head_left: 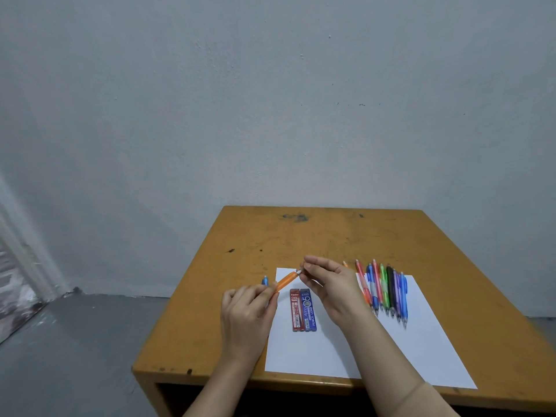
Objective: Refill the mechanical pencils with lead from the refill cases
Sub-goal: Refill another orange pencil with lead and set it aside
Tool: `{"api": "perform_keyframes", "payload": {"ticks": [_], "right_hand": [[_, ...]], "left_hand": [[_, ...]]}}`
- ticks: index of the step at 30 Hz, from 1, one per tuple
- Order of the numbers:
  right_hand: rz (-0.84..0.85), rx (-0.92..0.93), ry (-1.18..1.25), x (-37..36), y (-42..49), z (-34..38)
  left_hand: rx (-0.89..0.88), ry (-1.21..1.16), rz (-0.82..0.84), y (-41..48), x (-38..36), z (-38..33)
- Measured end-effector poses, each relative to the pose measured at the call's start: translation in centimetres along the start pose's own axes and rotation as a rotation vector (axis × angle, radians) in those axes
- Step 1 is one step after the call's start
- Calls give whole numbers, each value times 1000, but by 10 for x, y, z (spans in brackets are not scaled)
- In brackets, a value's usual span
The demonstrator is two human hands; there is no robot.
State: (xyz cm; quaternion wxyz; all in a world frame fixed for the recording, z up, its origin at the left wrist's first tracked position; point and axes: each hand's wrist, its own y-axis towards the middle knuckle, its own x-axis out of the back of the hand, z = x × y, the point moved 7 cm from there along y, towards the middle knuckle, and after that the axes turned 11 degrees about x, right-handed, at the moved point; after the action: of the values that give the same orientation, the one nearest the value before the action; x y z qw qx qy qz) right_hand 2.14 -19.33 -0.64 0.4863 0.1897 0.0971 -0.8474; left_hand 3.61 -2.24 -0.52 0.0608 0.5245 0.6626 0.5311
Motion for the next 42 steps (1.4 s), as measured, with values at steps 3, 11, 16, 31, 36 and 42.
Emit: {"api": "perform_keyframes", "payload": {"ticks": [3, 11, 16, 31, 36, 42], "right_hand": [[-12, 0, 13, 0, -1, -1], [-13, 102, -135, 1, -7, 4], [-33, 129, -219, 4, -11, 4], [33, -6, 262, -5, -37, 5], [15, 9, 420, 4, -36, 24], [-50, -90, 688, 15, -30, 36]], "left_hand": [[0, 1, 4, 0, 0, -1], [-21, 11, -12, -1, 0, -2], [-82, -4, -23, -2, 3, -11], [68, -108, 82, 8, 11, -45], [583, -332, 348, 7, 9, -47], [850, -480, 471, -3, 3, -56]]}}
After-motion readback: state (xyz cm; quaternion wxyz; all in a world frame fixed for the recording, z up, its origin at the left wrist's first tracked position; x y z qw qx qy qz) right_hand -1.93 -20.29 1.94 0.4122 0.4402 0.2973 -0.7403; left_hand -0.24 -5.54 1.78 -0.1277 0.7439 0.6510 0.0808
